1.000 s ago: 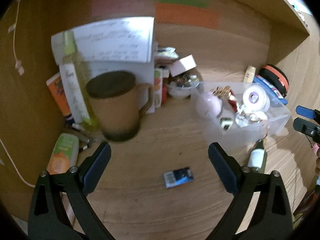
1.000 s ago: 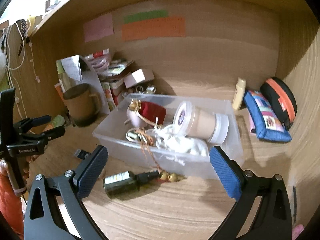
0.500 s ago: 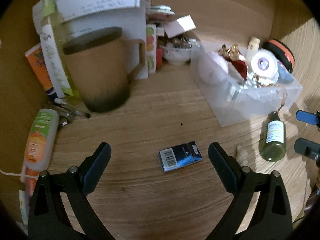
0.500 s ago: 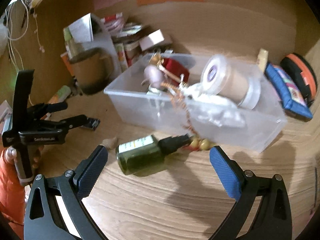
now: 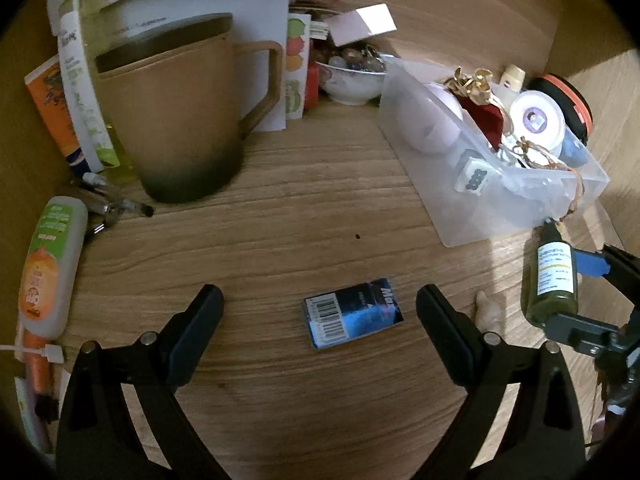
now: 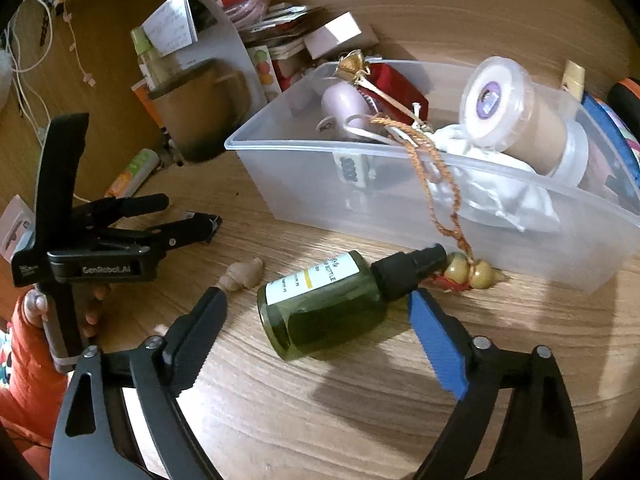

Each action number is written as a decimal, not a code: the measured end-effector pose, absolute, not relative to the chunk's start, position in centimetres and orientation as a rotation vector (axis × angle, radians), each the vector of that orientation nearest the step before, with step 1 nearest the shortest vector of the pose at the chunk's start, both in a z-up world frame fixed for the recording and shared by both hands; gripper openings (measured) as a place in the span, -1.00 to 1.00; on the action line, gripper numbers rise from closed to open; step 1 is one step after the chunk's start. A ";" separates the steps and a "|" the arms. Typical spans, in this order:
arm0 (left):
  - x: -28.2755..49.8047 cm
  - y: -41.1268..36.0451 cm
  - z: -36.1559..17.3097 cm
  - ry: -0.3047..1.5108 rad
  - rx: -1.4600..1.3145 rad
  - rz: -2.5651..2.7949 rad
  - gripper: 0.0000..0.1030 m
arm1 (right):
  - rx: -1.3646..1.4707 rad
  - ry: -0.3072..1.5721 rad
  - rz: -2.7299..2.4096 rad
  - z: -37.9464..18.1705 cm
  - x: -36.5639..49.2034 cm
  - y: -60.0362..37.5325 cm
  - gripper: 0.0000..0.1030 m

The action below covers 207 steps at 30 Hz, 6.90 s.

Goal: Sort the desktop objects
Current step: 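Grasp the green glass bottle with the right gripper while the left gripper grasps the blue Max card, then lift the green bottle upright with the right gripper while the left gripper lifts the card, then lower the bottle and card into the clear box and open both grippers, then withdraw both grippers from the box toward the gourd ornament and seashell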

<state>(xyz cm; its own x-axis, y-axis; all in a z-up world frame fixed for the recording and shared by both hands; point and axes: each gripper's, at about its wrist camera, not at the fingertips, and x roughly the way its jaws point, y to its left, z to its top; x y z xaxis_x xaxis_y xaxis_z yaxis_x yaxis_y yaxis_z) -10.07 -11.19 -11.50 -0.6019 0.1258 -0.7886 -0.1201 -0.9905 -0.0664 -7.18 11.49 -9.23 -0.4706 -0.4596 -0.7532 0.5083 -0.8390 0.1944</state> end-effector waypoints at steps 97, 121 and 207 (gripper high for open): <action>-6.3 -8.6 -3.3 0.014 -0.983 2.794 0.00 | 0.770 0.221 -2.341 -0.7 -5.9 10.9 -0.26; -12.0 -0.7 -2.2 0.103 -0.962 2.717 0.01 | 0.784 0.124 -2.488 -0.7 -12.2 19.4 -0.26; -3.7 -5.9 -7.7 0.033 -1.109 2.723 0.84 | 0.972 0.154 -2.588 -5.6 -6.6 17.7 0.45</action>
<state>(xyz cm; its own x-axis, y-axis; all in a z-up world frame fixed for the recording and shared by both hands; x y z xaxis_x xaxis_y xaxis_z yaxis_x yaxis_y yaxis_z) -3.75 -5.93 -7.71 -0.6983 0.1764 -0.6937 -0.1931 -0.9797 -0.0547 -6.64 17.71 -5.64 -0.6934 -0.3023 -0.6541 0.3777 -0.9255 0.0274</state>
